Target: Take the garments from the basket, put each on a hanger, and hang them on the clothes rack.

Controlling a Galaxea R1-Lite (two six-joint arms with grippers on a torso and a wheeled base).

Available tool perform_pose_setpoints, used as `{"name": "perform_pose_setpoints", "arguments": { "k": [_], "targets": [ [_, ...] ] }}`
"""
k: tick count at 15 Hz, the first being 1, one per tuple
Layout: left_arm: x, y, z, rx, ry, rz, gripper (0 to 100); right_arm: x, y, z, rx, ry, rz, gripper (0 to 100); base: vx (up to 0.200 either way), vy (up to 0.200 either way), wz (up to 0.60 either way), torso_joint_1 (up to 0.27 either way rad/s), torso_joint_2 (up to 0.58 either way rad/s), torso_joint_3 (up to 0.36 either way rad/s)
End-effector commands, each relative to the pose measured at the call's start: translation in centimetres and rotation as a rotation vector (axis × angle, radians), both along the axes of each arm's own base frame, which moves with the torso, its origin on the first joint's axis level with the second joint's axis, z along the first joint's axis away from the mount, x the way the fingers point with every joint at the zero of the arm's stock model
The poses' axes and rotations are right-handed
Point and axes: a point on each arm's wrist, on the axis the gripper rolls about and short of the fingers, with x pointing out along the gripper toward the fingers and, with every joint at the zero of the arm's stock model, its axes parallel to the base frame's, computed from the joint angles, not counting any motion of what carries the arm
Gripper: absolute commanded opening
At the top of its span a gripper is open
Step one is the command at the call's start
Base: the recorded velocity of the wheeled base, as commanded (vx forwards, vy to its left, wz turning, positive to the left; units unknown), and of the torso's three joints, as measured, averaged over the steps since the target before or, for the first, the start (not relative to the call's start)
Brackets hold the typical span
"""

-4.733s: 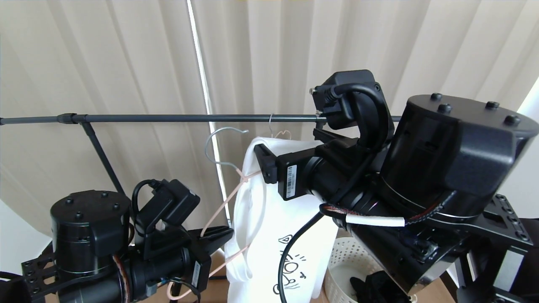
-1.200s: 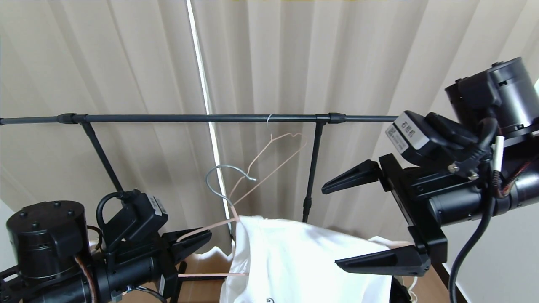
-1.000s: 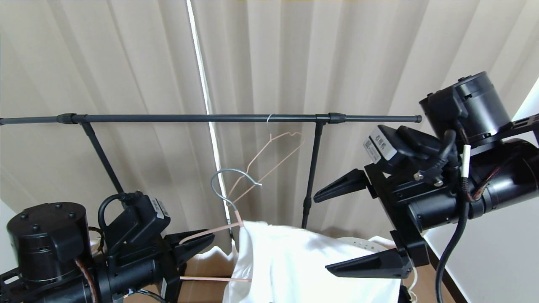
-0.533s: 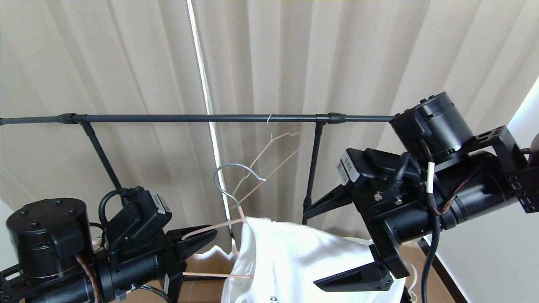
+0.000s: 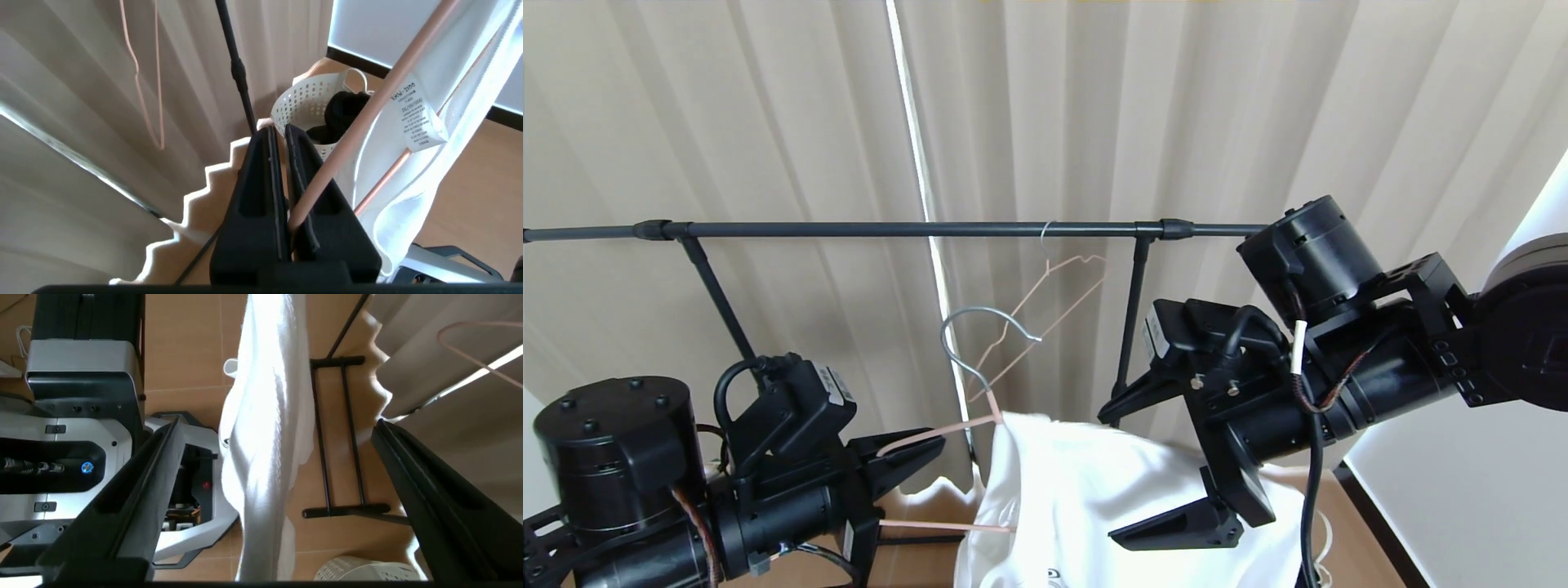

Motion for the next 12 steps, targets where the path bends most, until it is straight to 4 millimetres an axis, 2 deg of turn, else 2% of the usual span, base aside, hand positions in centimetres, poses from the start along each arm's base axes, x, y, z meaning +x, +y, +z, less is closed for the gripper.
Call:
{"name": "perform_pose_setpoints", "arguments": {
  "k": [1, 7, 8, 12],
  "targets": [
    [0.02, -0.02, 0.01, -0.001, -0.001, -0.002, 0, 0.21, 0.17, 0.1, 0.003, -0.004, 0.001, 100, 0.0, 0.0, 0.0, 0.0, 0.0, 0.0],
    [0.02, -0.02, 0.01, -0.002, 0.0, -0.001, 0, 0.46, 0.31, 0.5, 0.014, -0.017, -0.001, 100, 0.0, 0.0, 0.0, 0.0, 0.0, 0.0],
    [0.06, -0.03, 0.01, -0.002, 0.0, 0.0, 0, 0.5, 0.34, 0.54, 0.015, -0.019, -0.001, 0, 0.0, 0.0, 0.0, 0.0, 0.0, 0.0],
    [0.3, -0.15, 0.2, -0.008, -0.003, 0.001, 0, 0.92, 0.61, 0.11, 0.007, -0.009, -0.002, 0, 0.0, 0.0, 0.0, 0.0, 0.0, 0.0]
  ]
}}
